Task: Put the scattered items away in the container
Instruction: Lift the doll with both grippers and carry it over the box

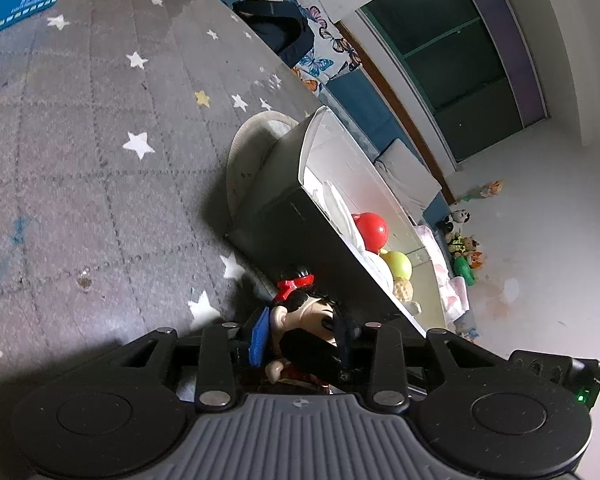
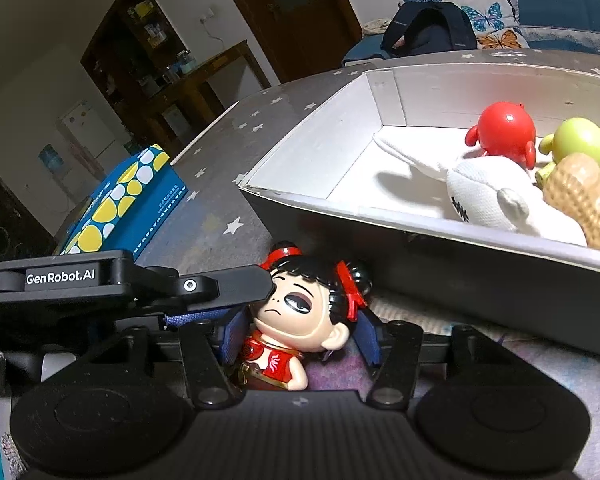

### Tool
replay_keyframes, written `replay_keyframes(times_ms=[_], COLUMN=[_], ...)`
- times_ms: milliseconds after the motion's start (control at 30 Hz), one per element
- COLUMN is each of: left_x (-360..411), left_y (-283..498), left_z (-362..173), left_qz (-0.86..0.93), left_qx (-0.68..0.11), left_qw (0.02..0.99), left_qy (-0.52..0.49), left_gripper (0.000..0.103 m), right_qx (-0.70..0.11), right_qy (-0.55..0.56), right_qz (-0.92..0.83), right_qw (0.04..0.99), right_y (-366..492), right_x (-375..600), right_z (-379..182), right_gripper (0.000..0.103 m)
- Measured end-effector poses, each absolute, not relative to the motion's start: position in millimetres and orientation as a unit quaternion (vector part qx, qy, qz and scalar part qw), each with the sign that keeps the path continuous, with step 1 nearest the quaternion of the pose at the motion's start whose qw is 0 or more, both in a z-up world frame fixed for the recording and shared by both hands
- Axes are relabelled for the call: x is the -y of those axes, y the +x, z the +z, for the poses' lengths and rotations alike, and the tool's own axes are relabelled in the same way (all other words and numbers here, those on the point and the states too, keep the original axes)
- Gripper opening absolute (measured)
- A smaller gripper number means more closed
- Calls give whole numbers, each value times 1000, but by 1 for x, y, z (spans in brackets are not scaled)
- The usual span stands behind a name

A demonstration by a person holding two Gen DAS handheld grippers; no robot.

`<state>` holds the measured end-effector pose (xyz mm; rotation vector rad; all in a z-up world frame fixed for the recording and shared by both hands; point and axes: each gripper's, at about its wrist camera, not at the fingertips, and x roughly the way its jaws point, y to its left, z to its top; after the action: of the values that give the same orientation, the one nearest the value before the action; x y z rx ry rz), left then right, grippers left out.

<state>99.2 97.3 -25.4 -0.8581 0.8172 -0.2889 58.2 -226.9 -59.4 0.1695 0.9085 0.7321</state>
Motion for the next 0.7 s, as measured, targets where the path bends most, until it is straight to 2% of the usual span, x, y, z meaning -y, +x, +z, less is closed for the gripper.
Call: replay_keyframes(times_ms=[367, 700], left_x=[-93, -76], left_y=[84, 94], left_z=[-12, 27], left_qz=[-150, -180], left_qx=[-370, -339], left_qw=[827, 842], left_qy=[-397, -379], left_gripper=[39, 40], right_qx=[-389, -336], right_qy=[31, 16], right_qz=[353, 349], right_qw=[851, 875], right_y=[34, 28], right_x=[228, 245], right_z=[-42, -1], right_gripper=[57, 57])
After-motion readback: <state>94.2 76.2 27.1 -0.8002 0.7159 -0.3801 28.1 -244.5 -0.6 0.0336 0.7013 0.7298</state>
